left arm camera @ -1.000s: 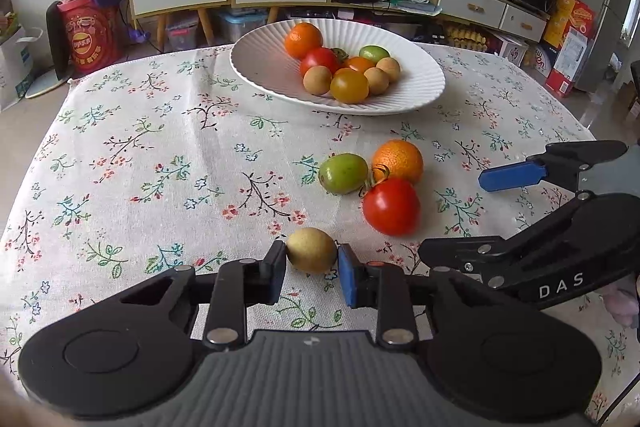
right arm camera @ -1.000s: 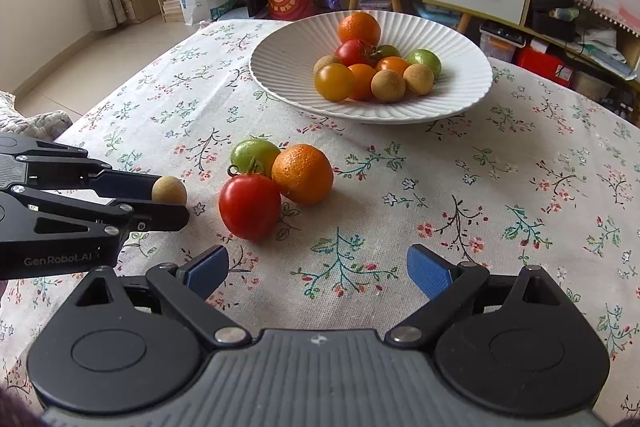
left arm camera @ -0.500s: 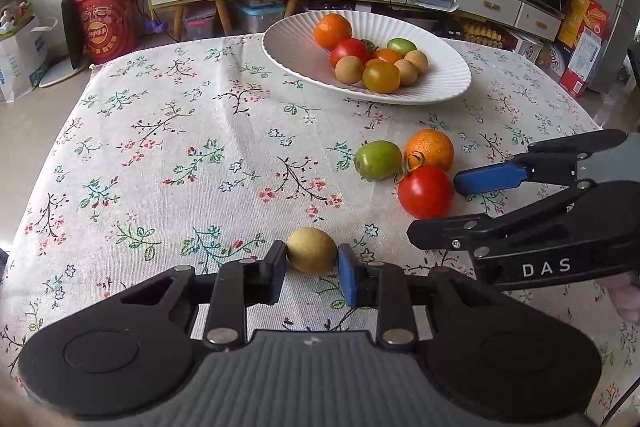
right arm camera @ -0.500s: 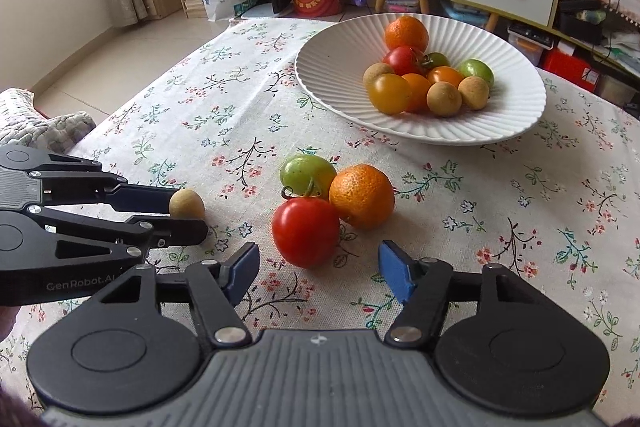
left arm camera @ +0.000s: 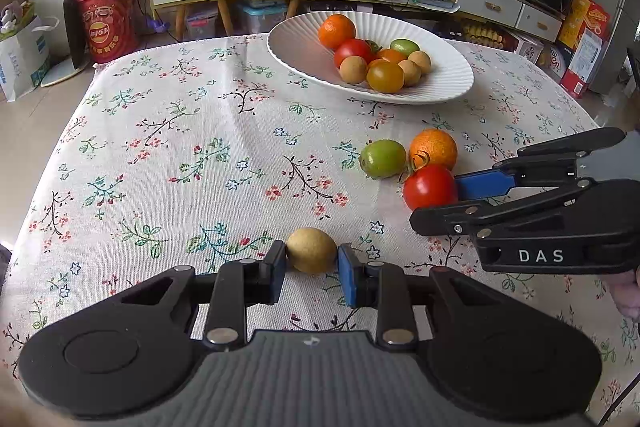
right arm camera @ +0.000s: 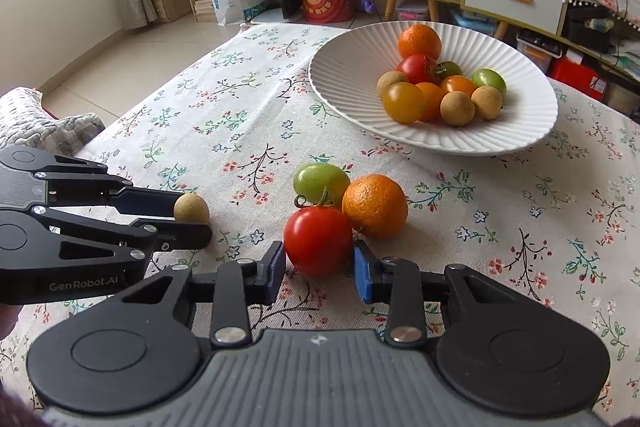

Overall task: Organize fruits
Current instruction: 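Grasp the red tomato with the right tool while the left tool holds the kiwi, then lift the kiwi and red tomato and carry them over the bowl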

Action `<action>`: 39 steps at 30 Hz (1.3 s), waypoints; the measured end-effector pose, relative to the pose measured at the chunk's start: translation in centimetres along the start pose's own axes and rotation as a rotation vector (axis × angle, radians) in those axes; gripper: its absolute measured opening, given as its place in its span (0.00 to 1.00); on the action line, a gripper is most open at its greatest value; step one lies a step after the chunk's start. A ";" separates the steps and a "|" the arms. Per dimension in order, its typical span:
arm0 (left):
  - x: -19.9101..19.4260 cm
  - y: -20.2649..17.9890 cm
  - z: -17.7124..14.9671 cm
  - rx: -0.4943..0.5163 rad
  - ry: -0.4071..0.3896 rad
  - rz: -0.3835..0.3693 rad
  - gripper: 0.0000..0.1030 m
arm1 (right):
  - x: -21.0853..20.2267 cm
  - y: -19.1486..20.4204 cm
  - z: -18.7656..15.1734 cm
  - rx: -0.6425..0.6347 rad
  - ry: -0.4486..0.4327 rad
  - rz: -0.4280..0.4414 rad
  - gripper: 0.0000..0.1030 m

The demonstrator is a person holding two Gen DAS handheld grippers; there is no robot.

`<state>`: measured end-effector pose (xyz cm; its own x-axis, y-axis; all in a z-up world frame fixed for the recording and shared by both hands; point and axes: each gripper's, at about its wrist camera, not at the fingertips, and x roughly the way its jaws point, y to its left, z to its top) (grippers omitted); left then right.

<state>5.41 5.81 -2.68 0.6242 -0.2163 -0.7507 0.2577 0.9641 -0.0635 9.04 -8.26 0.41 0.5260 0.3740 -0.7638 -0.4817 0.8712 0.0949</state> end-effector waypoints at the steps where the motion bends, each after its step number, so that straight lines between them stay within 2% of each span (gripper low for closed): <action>1: 0.0 0.0 0.0 0.000 0.000 0.000 0.21 | 0.0 0.0 0.0 0.000 0.000 0.002 0.31; 14: -0.5 0.0 0.4 -0.003 -0.023 -0.004 0.21 | -1.4 -0.9 -0.6 0.005 -0.013 0.030 0.31; 26: -0.4 -0.6 1.0 0.000 -0.043 -0.010 0.21 | -3.0 -2.9 -0.6 0.055 -0.050 0.010 0.31; 39: 0.1 -2.2 4.5 -0.044 -0.112 -0.023 0.21 | -3.6 -5.3 1.9 0.122 -0.132 -0.025 0.31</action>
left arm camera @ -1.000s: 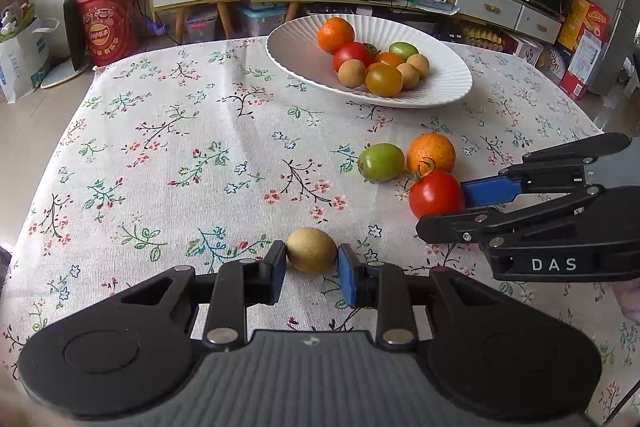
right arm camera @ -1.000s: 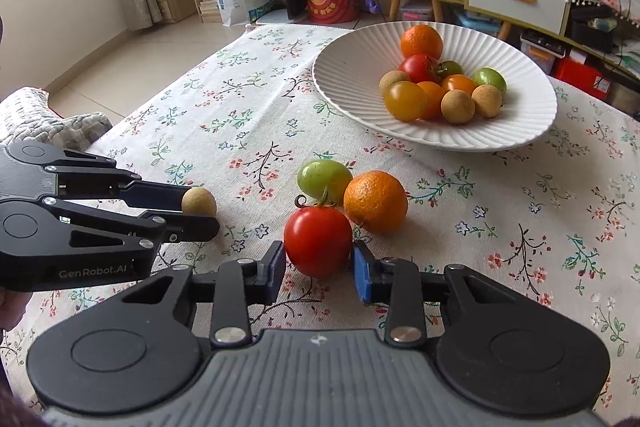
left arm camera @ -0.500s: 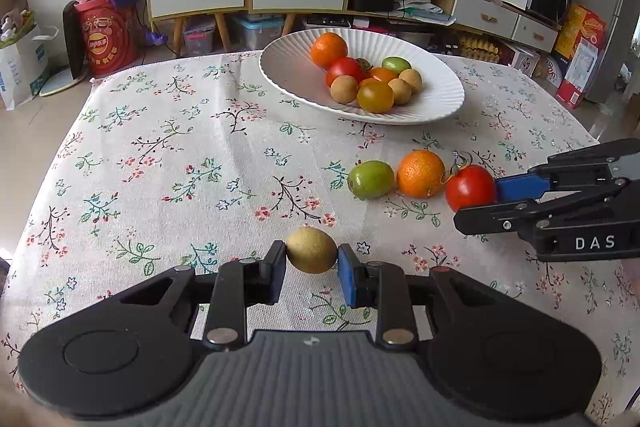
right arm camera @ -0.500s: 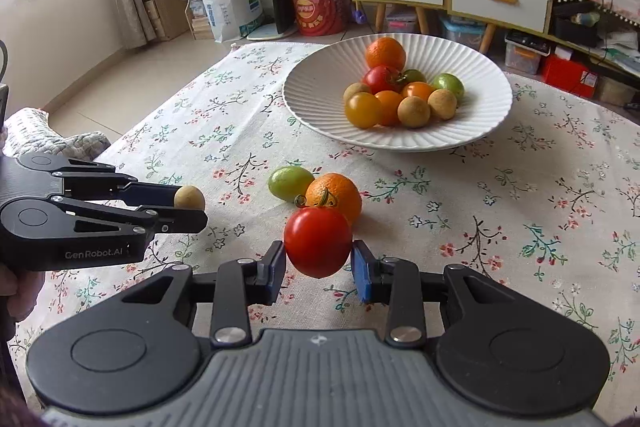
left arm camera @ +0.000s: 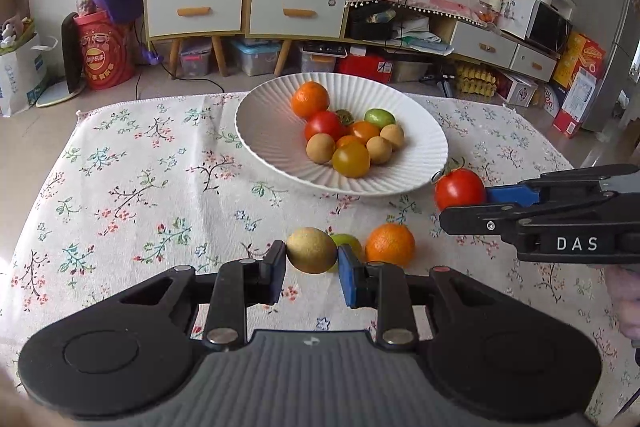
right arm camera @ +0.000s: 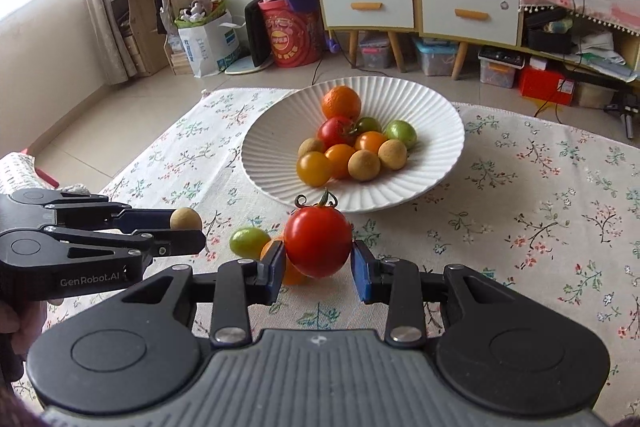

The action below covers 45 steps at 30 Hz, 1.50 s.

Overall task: Organize fruits
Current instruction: 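Lift the kiwi and red tomato and carry them over the bowl, then lower both fruits into the bowl and open both tools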

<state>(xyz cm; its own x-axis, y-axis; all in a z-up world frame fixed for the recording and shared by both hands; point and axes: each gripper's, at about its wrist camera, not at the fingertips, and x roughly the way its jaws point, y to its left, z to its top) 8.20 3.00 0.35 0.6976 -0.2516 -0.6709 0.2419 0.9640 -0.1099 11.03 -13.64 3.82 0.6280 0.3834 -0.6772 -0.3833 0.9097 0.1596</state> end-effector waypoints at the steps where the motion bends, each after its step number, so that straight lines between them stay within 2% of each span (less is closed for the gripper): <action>1: 0.2 -0.1 0.3 -0.005 -0.006 0.002 0.21 | 0.1 -0.3 0.2 0.006 -0.005 -0.004 0.31; 13: 2.9 -0.7 4.9 -0.014 -0.042 0.034 0.21 | 1.5 -2.7 3.5 0.086 -0.057 -0.066 0.31; 20: 6.0 0.0 6.6 -0.001 -0.054 0.043 0.21 | 4.0 -3.0 5.6 0.015 -0.072 -0.084 0.31; 25: 7.4 0.6 7.0 0.005 -0.048 0.035 0.21 | 5.9 -3.3 6.8 -0.015 -0.059 -0.079 0.31; 32: 8.3 0.5 7.0 0.022 -0.034 0.018 0.21 | 7.9 -3.9 7.3 0.006 -0.027 -0.072 0.31; 45: 8.5 1.0 6.9 0.004 -0.040 0.005 0.22 | 8.8 -4.0 7.7 0.026 0.001 -0.055 0.33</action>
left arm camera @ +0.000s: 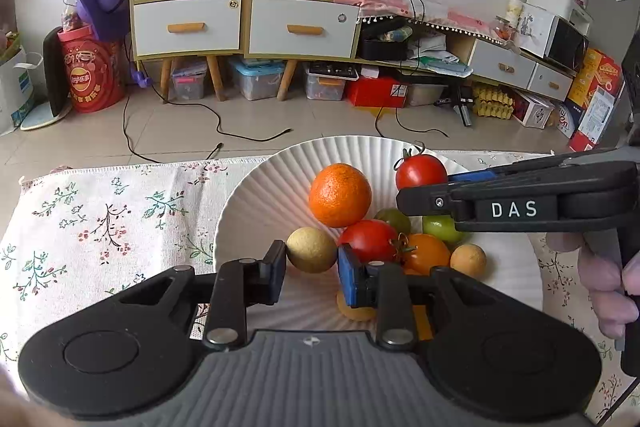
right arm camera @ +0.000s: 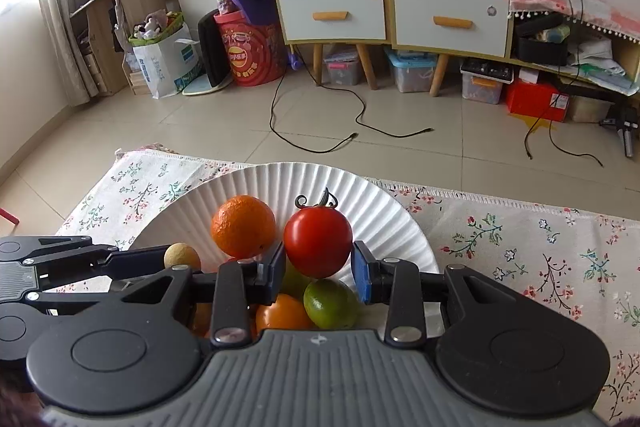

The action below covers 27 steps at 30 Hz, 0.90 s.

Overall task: Organize fruits
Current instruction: 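Lower both fruits into the bowl and open both tools, then withdraw both tools back toward the green tomato and mandarin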

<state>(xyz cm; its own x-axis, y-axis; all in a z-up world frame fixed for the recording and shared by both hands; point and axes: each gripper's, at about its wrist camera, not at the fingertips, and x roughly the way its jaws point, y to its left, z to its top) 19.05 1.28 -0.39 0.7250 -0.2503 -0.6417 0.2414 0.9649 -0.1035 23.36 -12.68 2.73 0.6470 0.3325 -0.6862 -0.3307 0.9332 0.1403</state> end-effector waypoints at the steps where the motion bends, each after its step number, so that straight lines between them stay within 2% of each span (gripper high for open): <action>1: 0.0 0.0 0.1 0.002 0.000 0.001 0.22 | -0.1 -0.1 0.1 0.006 -0.007 0.000 0.33; 3: -0.1 -0.1 0.2 0.003 -0.003 0.004 0.25 | -0.4 -0.2 0.4 0.017 -0.017 0.008 0.44; 12: -1.3 -0.2 0.5 0.011 -0.007 0.029 0.41 | -2.3 -0.4 0.6 0.032 -0.035 -0.022 0.52; 27: -4.5 0.0 -1.0 0.006 0.011 0.073 0.62 | -6.6 -0.2 -1.6 0.055 -0.038 -0.047 0.64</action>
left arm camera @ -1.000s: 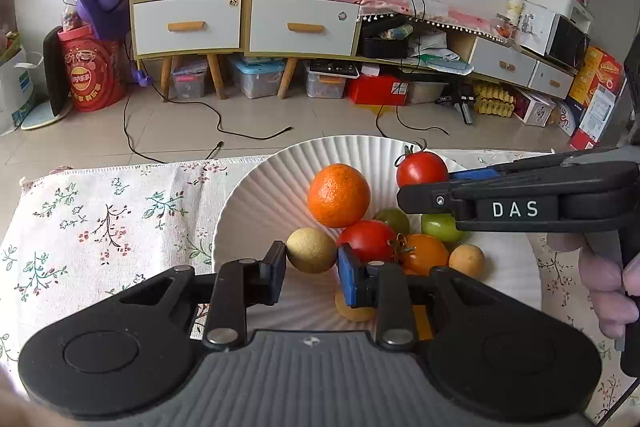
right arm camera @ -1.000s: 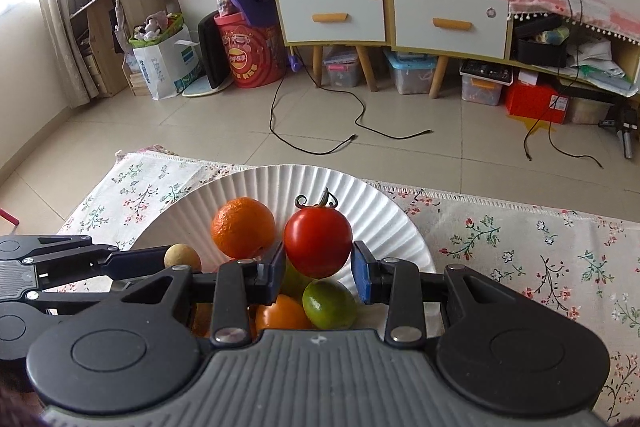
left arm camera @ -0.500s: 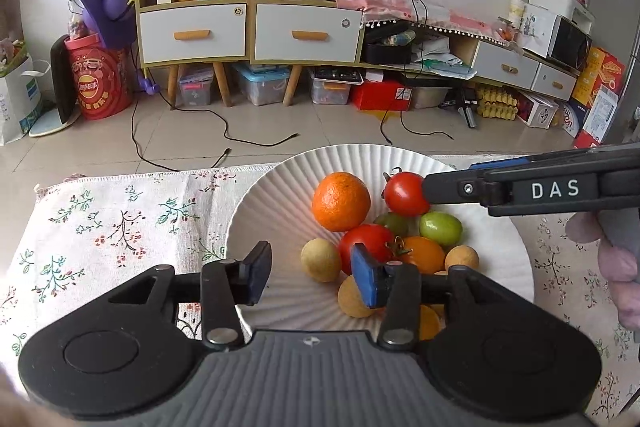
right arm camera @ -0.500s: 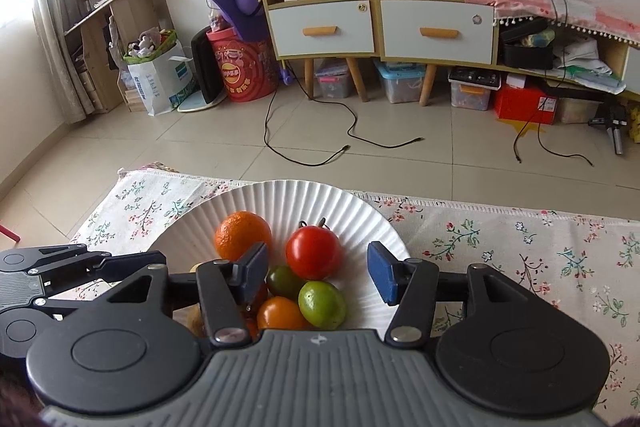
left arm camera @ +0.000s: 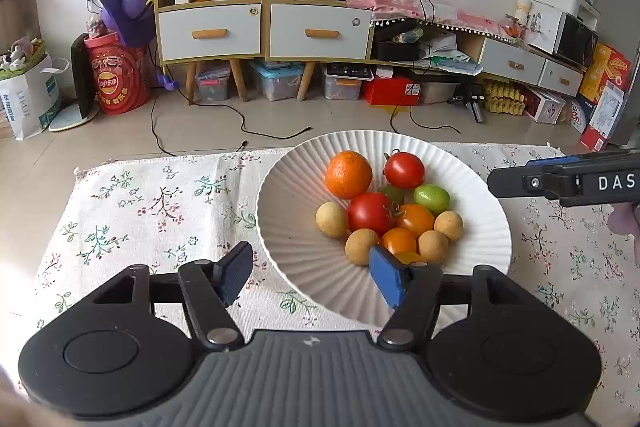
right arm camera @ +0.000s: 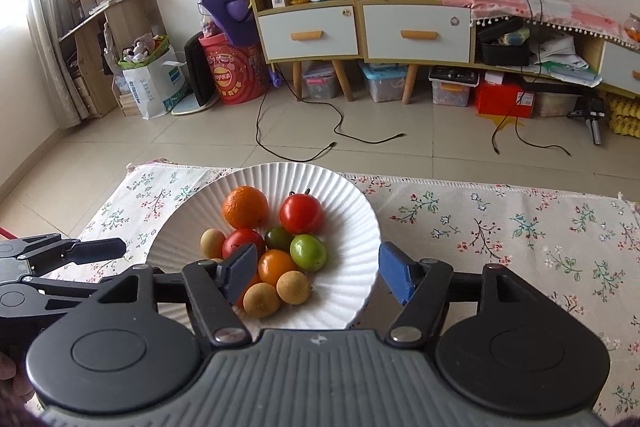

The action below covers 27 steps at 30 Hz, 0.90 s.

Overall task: Organize fruits
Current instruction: 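Withdraw both tools back toward the green tomato and mandarin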

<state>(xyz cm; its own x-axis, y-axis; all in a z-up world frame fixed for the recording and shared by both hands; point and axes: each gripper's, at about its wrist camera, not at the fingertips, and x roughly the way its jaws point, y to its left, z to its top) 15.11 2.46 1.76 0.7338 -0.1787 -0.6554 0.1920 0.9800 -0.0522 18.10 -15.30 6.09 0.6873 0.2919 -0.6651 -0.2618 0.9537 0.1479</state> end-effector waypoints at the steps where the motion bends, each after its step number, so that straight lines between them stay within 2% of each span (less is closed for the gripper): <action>1: -0.2 0.1 -0.2 0.000 0.004 0.004 0.63 | -0.2 -0.1 -0.1 0.003 0.000 0.000 0.64; 13: -2.4 0.4 -2.0 0.000 0.036 0.061 0.85 | -2.6 0.0 -2.5 0.035 0.010 -0.014 0.79; 16: -2.7 0.1 -2.6 0.008 0.051 0.069 0.89 | -3.0 0.0 -3.0 0.046 0.008 -0.016 0.86; 18: -3.0 -0.2 -3.1 0.014 0.061 0.077 0.94 | -3.3 0.0 -3.5 0.058 0.003 -0.016 0.91; 23: -3.3 -0.6 -4.5 0.033 0.073 0.090 0.95 | -3.5 0.0 -4.6 0.070 0.003 -0.035 0.96; 27: -3.2 -0.3 -5.8 0.010 0.102 0.076 0.95 | -3.4 0.0 -6.1 0.067 0.000 -0.067 0.98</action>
<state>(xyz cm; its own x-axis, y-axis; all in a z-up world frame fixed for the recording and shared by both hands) 8.93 3.22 -0.50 0.6766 -0.0939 -0.7303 0.1456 0.9893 0.0077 11.65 -16.70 3.86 0.7015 0.2275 -0.6753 -0.1698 0.9738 0.1516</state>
